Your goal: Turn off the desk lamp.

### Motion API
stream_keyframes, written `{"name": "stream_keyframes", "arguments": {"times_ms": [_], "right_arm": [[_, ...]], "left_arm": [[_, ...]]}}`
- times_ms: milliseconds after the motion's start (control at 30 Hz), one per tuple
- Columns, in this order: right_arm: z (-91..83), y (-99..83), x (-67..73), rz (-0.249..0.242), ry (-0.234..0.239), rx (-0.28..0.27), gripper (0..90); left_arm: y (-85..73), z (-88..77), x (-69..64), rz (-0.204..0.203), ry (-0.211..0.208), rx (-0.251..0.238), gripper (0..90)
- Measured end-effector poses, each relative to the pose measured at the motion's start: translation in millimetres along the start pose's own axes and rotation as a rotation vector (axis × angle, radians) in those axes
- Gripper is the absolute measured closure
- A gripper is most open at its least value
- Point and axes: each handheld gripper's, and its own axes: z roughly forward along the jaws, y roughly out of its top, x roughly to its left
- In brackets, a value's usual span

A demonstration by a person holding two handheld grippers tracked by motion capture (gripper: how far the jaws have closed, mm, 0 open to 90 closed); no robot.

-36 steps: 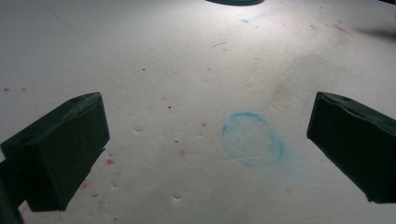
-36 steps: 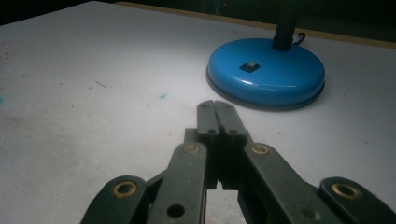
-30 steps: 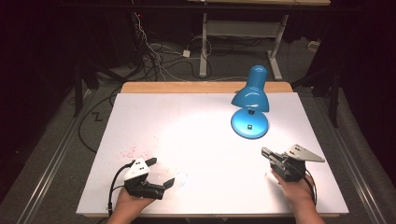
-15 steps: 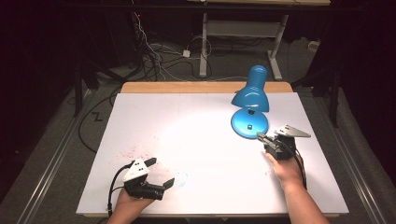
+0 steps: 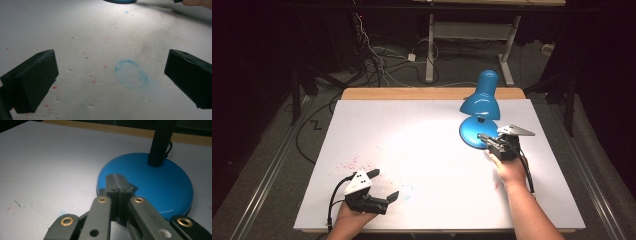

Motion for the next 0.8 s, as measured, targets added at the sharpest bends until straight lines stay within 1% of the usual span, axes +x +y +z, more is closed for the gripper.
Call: {"name": "stream_keyframes", "arguments": {"times_ms": [300,667,800], "right_arm": [[9.2,-1.4,-5.8,0.023,0.003,0.004,90.0],[17.0,6.9,-12.2,0.048,0.005,-0.007,90.0],[22.3,7.6,-15.6,0.063,0.002,0.007,90.0]], "left_arm": [[0.4,0.9,-0.3,0.005,-0.003,0.007,0.0],[0.4,1.0,-0.5,0.010,-0.009,0.008,0.0],[0.4,1.0,-0.5,0.011,-0.009,0.007,0.0]]}}
